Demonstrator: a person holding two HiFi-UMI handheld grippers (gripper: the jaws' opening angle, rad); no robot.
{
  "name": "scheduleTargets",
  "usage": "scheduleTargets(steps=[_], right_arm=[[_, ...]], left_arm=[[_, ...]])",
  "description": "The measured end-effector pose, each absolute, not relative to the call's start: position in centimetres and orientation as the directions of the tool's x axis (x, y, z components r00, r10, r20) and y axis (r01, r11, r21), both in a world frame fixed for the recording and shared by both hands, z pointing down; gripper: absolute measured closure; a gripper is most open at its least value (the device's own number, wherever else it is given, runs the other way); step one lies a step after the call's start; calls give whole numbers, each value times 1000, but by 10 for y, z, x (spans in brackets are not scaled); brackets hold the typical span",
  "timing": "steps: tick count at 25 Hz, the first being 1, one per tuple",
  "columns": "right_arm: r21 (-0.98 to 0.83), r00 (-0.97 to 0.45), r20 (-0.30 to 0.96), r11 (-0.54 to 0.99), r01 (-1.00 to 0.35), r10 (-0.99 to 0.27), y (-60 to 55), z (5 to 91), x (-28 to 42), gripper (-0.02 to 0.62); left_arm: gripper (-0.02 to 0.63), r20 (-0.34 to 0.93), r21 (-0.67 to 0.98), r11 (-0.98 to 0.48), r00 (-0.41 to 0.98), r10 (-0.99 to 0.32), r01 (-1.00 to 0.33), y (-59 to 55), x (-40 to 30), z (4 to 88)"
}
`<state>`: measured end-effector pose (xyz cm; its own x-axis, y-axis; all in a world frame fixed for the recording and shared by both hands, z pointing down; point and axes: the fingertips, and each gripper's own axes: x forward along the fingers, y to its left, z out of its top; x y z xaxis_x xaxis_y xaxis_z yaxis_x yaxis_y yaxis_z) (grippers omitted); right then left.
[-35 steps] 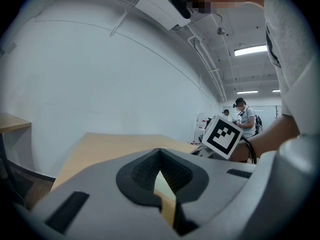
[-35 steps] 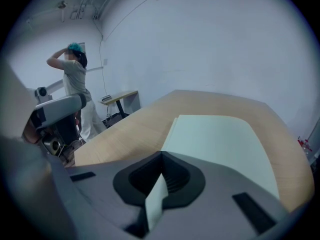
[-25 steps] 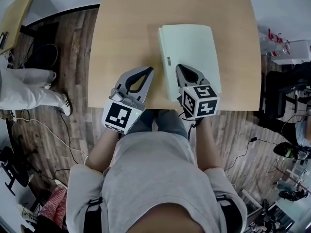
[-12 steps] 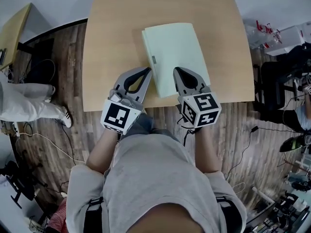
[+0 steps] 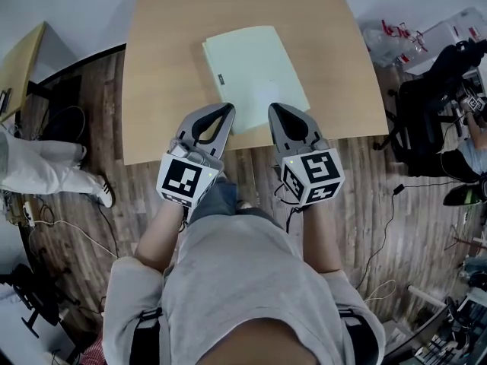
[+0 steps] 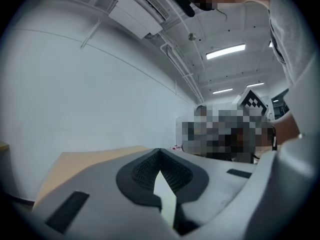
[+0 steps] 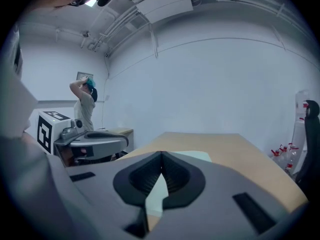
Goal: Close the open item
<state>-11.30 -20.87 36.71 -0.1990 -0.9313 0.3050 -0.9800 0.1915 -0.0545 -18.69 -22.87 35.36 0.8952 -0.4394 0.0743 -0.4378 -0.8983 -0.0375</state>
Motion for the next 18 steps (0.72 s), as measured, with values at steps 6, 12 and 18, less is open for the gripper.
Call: scheduleTargets(steps=[6, 12, 18], right_arm=[[-29, -178, 250, 177, -984, -952, -162, 346, -109, 588], [-14, -148, 182, 148, -989, -972, -122, 325, -106, 588], [3, -133, 141, 134, -991, -981, -92, 315, -102, 588]], left_arm=[[592, 48, -49, -902, 901, -432, -430, -188, -187, 339], [592, 25, -74, -896, 897, -441, -439, -160, -192, 322], [592, 6, -82, -893, 896, -443, -442, -139, -194, 314]])
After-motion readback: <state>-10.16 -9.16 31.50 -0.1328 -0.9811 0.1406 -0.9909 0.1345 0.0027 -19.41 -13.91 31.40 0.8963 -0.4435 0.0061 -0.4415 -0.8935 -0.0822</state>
